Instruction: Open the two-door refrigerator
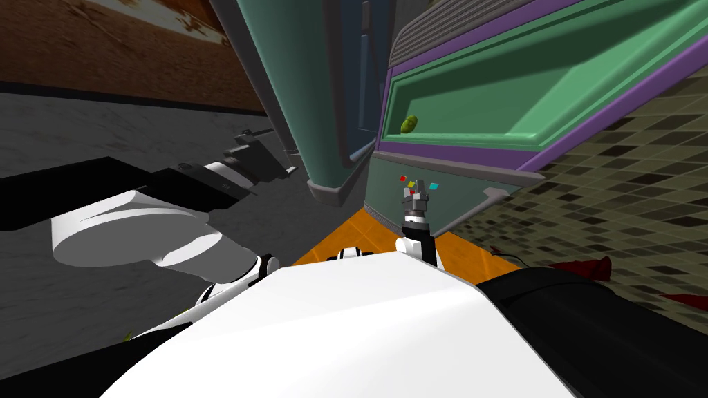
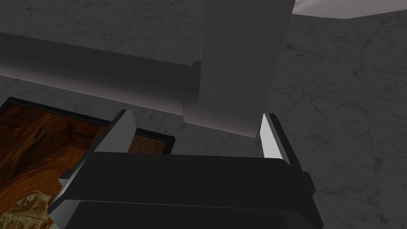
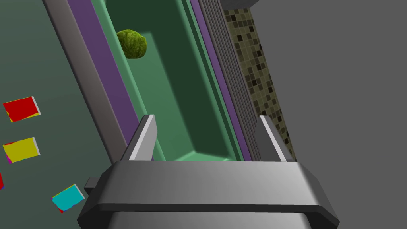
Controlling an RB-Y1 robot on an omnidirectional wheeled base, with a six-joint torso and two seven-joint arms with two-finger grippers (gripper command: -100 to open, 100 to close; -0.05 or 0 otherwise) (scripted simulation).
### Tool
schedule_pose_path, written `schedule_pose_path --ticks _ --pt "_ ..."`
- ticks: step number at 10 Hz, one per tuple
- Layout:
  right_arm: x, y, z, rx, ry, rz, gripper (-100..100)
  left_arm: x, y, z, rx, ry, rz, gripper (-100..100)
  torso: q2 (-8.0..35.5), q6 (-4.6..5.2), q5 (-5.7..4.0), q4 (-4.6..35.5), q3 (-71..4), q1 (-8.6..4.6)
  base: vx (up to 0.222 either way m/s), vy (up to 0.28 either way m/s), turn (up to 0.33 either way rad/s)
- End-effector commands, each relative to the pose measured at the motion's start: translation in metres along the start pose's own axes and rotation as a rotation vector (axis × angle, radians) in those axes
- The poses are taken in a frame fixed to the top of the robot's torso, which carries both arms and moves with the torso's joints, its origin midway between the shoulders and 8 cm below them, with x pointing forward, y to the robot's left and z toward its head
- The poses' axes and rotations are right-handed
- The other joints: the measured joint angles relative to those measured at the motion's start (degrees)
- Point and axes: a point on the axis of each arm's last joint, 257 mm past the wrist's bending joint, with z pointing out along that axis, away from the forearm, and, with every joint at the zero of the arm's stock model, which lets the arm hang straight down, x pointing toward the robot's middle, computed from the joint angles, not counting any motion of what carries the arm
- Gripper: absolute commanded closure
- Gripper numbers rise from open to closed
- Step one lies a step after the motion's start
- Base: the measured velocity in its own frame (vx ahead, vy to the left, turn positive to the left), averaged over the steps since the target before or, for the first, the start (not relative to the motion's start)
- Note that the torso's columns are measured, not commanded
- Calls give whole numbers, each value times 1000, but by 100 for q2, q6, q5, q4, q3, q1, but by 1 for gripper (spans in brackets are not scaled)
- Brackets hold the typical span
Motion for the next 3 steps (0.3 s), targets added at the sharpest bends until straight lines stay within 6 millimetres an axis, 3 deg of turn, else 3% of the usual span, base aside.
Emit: schedule_pose_path --ticks 1,3 --pt "0 0 0 0 0 0 0 0 0 0 -1 0 0 0 -1 -1 1 0 -1 3 0 0 0" --pt "0 0 0 0 0 0 0 0 1 0 -2 -1 -1 0 -3 -3 3 -1 -1 7 0 0 0"
